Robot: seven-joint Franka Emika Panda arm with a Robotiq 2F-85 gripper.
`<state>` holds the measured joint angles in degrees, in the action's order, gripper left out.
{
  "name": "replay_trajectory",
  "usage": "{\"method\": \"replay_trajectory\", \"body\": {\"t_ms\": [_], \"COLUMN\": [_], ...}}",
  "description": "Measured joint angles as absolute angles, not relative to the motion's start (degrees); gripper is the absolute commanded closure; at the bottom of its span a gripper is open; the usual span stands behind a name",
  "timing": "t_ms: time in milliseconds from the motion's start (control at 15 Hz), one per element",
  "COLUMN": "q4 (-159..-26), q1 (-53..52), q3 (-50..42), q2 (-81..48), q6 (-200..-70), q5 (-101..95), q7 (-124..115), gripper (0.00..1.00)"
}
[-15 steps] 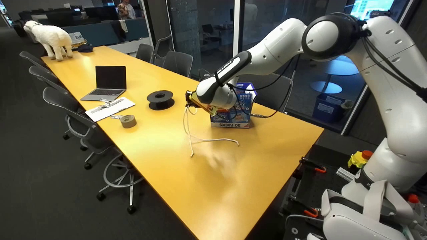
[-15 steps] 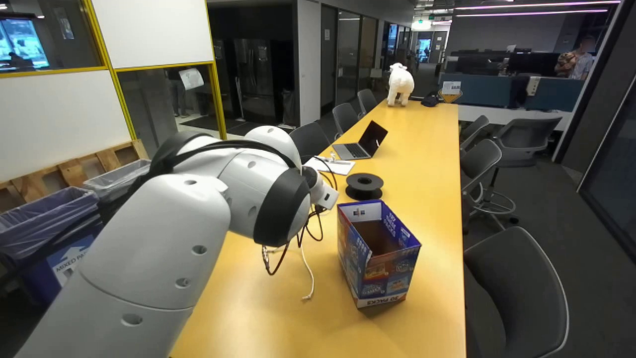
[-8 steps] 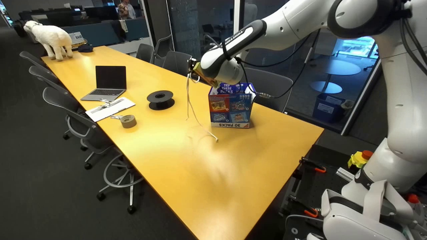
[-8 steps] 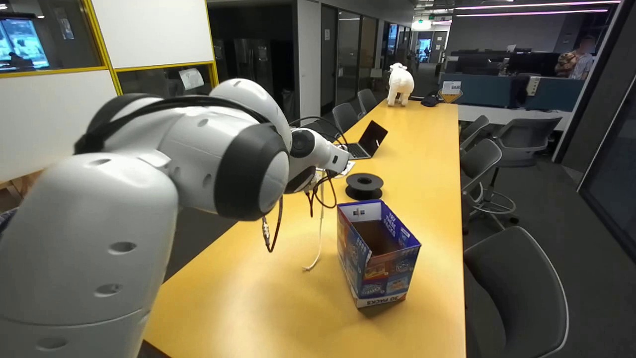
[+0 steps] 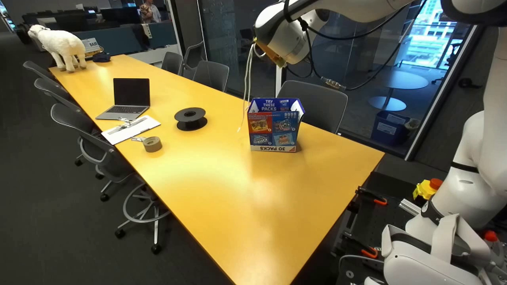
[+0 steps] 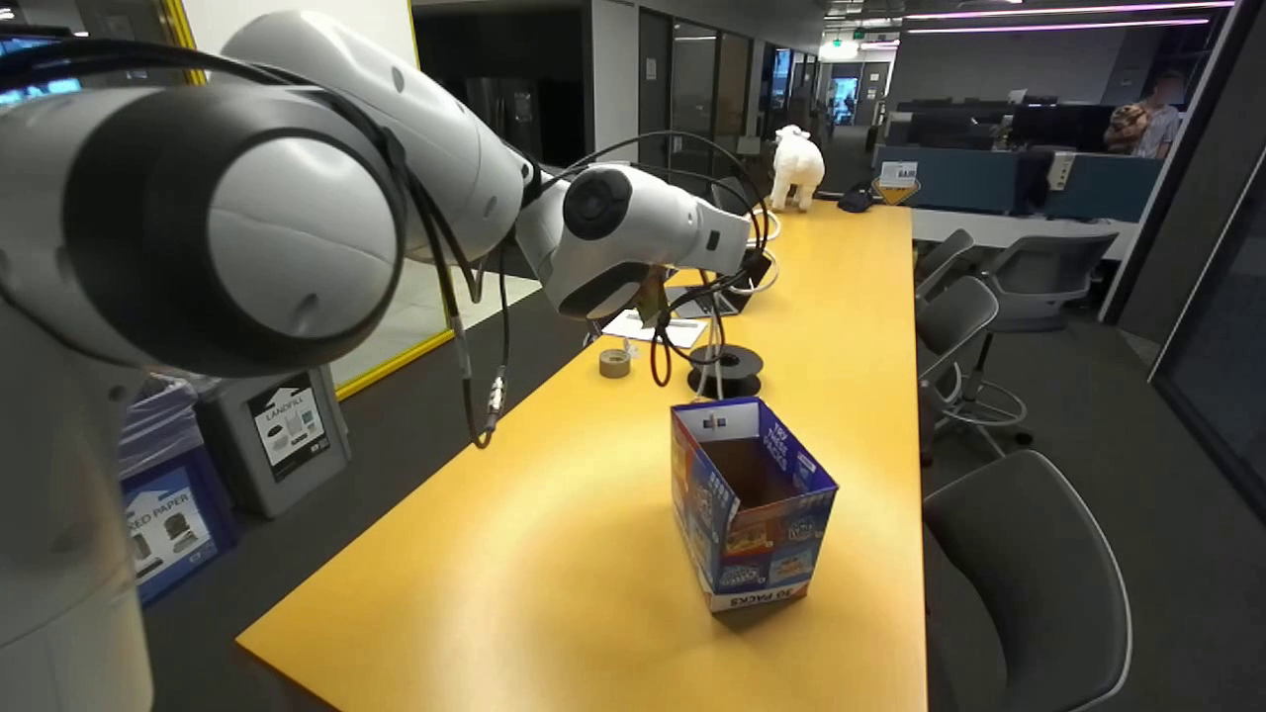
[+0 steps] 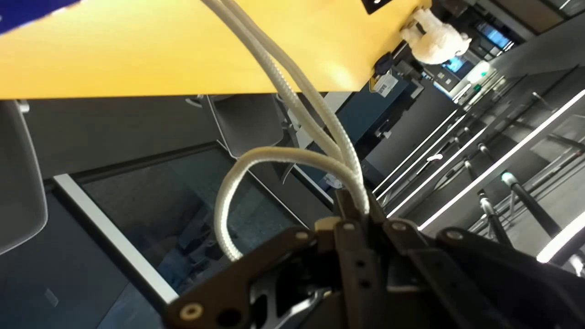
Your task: Pick up the ropes from the table and put them in the box
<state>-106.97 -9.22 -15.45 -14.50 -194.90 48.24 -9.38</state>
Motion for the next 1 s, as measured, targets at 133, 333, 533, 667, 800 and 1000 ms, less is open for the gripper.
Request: {"method": "replay_trajectory", "body": {"t_ms": [133, 333, 533, 667, 800, 1000], "q4": [-107.2, -107.1, -106.6, -105.8, -104.4, -100.2], "q1": [-16.9, -26.8, -35.5, -40.4, -44.3, -47.0], "q3": [-23.9, -33.5, -40.4, -43.8, -46.1, -46.9], "q2": [-14.0, -14.1, -14.2, -14.3, -14.5, -14.9], "q6": [-195.0, -195.9, -198.7, -201.2, -203.9, -209.0], "q5": [52.4, 57.6, 63.2, 68.8, 76.1, 89.0], "q7": [-5.9, -1.8, 2.4, 6.6, 12.5, 23.7], "gripper": [0.92, 0.93, 0.93, 0.93, 0.94, 0.96]}}
